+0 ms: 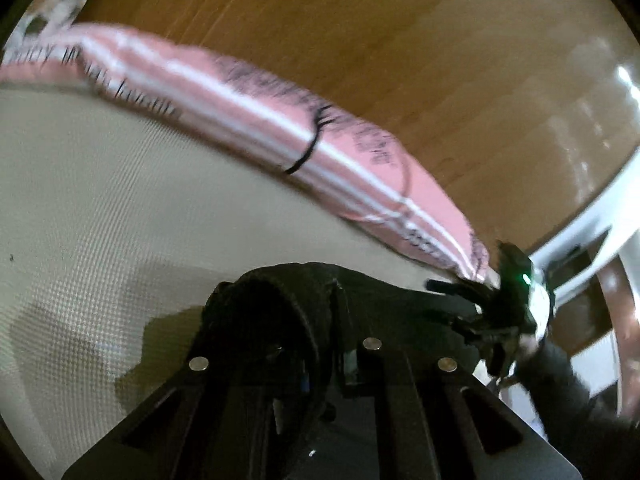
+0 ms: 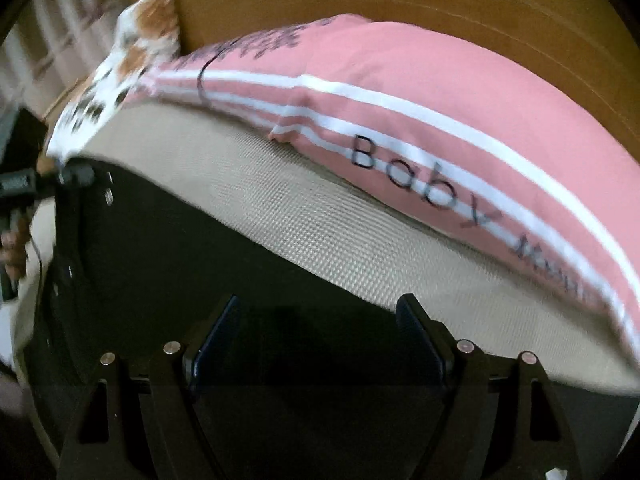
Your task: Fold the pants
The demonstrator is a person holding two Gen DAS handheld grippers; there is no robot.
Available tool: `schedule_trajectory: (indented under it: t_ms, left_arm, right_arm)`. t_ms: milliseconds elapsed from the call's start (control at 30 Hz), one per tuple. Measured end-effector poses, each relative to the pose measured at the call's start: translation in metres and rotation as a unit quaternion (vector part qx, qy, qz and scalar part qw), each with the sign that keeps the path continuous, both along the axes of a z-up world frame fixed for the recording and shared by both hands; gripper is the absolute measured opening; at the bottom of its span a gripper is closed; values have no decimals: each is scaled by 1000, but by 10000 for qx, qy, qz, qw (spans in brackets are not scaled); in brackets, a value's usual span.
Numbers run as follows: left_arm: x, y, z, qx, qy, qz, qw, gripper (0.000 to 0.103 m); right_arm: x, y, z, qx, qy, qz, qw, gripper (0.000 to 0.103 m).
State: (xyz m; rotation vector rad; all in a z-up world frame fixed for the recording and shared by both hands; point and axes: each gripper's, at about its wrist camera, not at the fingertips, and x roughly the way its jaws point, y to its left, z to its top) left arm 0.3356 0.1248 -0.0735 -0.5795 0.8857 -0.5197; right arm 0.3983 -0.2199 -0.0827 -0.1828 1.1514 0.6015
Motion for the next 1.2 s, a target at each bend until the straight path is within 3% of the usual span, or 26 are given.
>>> schedule_trajectory:
  t_ms: [100,167,267,433,567,667,1133,1200]
  left_arm:
    - [-12,-6,11,112,-364,-161,9991,8]
    - [-16,-9,15,195,-474,-217,9984,8]
    - [-21,-7,20,133,-591,-231,9979,8]
    - [-30,-2,26,76,-721,-214,9971,8]
    - [-37,1,30,81,-788,-115,9968,8]
    - [-34,-2,30,169,-778,-19,9968,8]
    - [-31,0,22,324,-622,185,9974,8]
    - [-29,0,21,337,-582,203,9975,8]
  right_arm:
    - [14,11,-1,131,314,622,9975,77]
    - [19,19,2,166,325,929,9950,77]
    - [29,39,3,296,702,1531,9853,76]
    - [36,65,-6,371,1153,2293,9658,61]
    - [36,72,-16,296,1403,2661,9532,42]
    - [36,63,-18,209,1519,2709,9503,37]
    - [38,-26,-26,-326,1769,1914,9649,35]
    - [41,-33,-30,-397,1715,1902,9658,29]
